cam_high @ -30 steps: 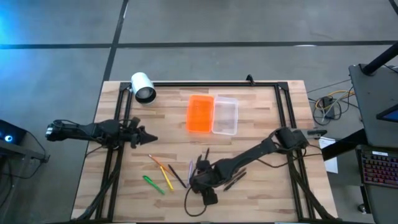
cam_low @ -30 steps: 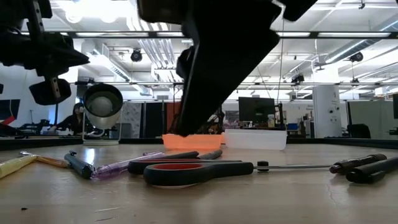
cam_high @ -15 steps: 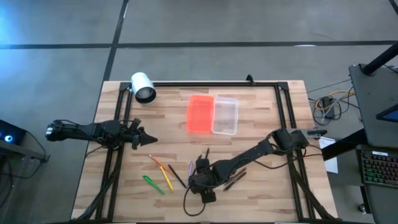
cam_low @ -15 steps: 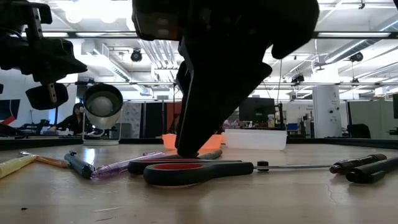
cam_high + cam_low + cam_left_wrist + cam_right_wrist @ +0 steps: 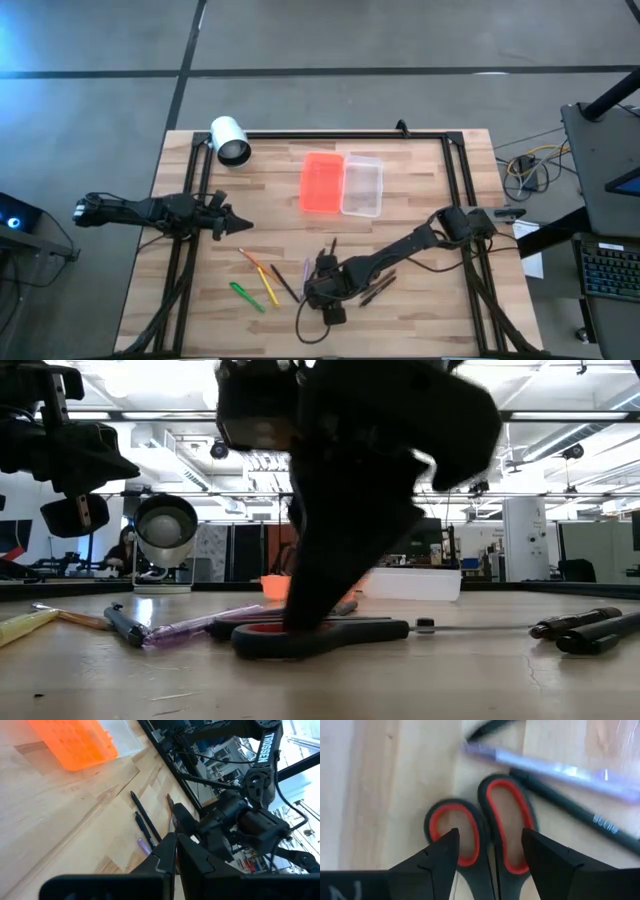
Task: Pick & place school supplies into a supply box
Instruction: Put the black scissors into the orange supply box
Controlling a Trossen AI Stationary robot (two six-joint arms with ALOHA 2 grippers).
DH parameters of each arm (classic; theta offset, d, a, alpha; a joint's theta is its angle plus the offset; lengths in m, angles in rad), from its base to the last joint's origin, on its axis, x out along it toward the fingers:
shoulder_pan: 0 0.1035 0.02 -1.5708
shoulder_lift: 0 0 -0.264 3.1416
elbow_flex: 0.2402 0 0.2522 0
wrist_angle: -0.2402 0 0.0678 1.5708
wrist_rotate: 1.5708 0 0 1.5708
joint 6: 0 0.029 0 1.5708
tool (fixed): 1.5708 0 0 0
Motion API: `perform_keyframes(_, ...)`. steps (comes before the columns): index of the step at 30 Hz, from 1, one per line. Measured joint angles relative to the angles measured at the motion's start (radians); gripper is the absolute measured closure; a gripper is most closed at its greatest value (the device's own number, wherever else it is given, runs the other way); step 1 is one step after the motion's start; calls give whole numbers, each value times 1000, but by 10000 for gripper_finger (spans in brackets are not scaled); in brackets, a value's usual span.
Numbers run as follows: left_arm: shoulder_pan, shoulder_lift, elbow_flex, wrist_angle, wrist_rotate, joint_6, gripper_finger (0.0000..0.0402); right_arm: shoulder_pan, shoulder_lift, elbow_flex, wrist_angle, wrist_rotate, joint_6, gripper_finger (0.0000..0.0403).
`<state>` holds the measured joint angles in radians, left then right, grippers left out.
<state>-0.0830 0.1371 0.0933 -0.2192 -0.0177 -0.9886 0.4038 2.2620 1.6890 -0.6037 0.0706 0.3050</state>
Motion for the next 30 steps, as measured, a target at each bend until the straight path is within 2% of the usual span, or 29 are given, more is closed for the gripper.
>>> perform_keyframes(6,0,0,0,0,0,-5,401,1,-9,-52,5,2,76,218)
perform_keyframes(18,0,0,0,1,0,-10,401,-5,-8,-69,-17,15,166,329)
perform_keyframes(24,0,0,0,1,0,-10,401,-10,-8,-60,-45,7,215,333)
perform_keyframes(30,0,0,0,1,-1,-10,401,-12,-2,41,-146,5,201,335)
